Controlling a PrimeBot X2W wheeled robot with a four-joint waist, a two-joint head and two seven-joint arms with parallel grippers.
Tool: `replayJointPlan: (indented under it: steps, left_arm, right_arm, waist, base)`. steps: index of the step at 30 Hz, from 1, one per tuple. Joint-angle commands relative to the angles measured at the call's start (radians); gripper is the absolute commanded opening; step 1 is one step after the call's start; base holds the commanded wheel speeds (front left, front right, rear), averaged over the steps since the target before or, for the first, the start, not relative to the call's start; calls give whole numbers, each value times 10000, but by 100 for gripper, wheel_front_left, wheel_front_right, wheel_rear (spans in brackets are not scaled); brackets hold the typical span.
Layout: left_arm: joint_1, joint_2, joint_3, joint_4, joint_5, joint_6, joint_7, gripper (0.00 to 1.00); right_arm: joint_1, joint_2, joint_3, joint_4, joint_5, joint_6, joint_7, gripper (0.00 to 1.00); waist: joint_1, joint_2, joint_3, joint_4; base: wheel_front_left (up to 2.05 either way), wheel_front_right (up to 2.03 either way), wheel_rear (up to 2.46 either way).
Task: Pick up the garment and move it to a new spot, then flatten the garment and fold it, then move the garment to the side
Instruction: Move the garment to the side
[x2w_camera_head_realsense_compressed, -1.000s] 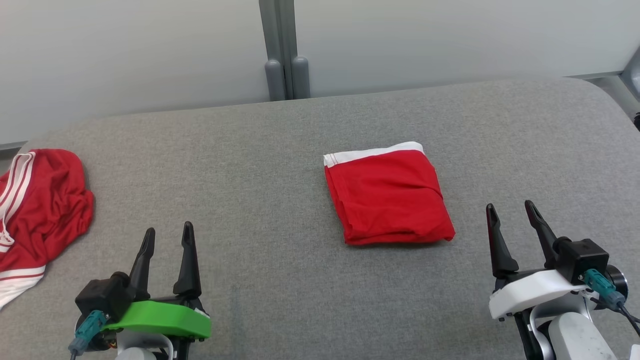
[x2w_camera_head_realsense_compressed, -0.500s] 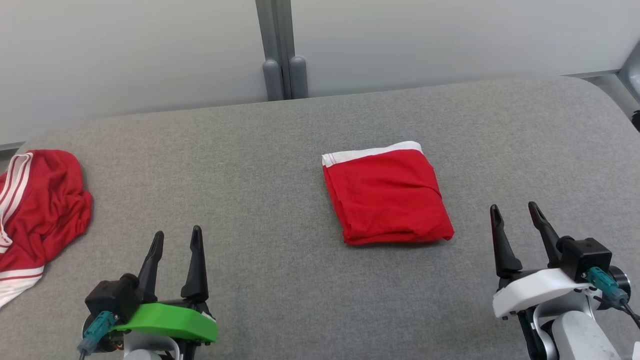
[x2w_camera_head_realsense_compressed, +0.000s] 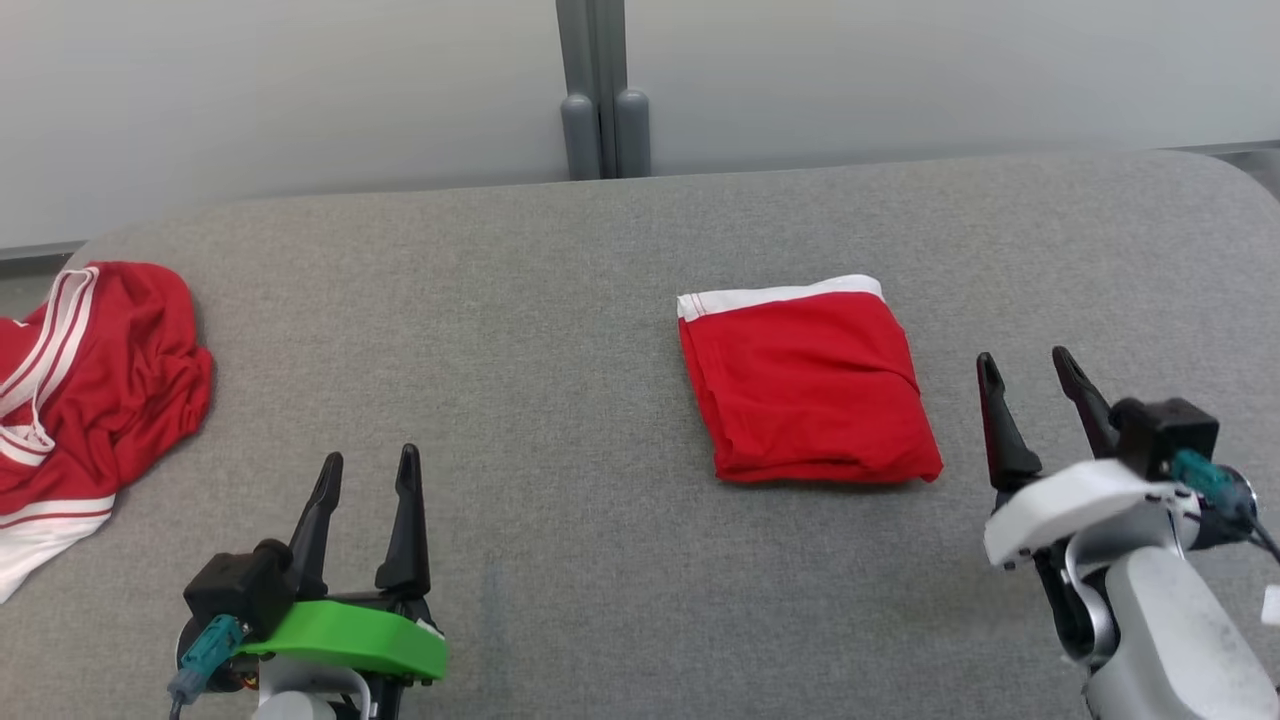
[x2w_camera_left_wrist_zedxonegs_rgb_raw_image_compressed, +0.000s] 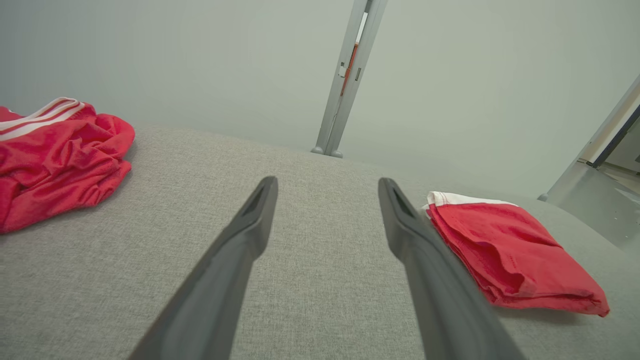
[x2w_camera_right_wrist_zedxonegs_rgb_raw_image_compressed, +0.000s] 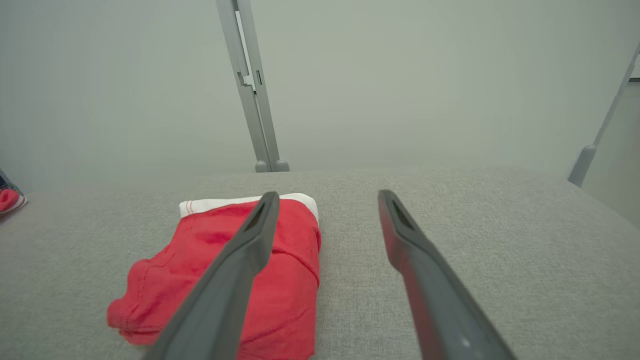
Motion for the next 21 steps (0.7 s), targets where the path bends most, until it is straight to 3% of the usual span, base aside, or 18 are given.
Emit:
replayJointPlan:
  steps: [1, 6, 9, 21]
  left_arm:
    - [-204, 32, 0, -56, 64, -50, -5, 100]
    - [-484, 30, -110, -121, 295, -50, -5, 100]
    - [-650, 30, -167, -115, 492, -50, -6, 100]
    - [-879, 30, -268, -122, 335, -44, -5, 100]
  right_arm:
    - [-404, -103, 80, 244, 271, -14, 520, 100]
    - [-1687, -513, 23, 1258, 909, -14, 2791, 100]
    - [-2135, -616, 12, 1801, 1155, -14, 3618, 100]
    - [-2703, -827, -171, 3455, 1400, -14, 4809, 100]
  waist:
    - [0, -1, 248, 240]
    - [0, -1, 660, 792]
    - [0, -1, 907, 1121]
    - [0, -1, 1424, 1958]
  base:
    - [0, 0, 0]
    - [0, 0, 0]
    - [0, 0, 0]
    - [0, 0, 0]
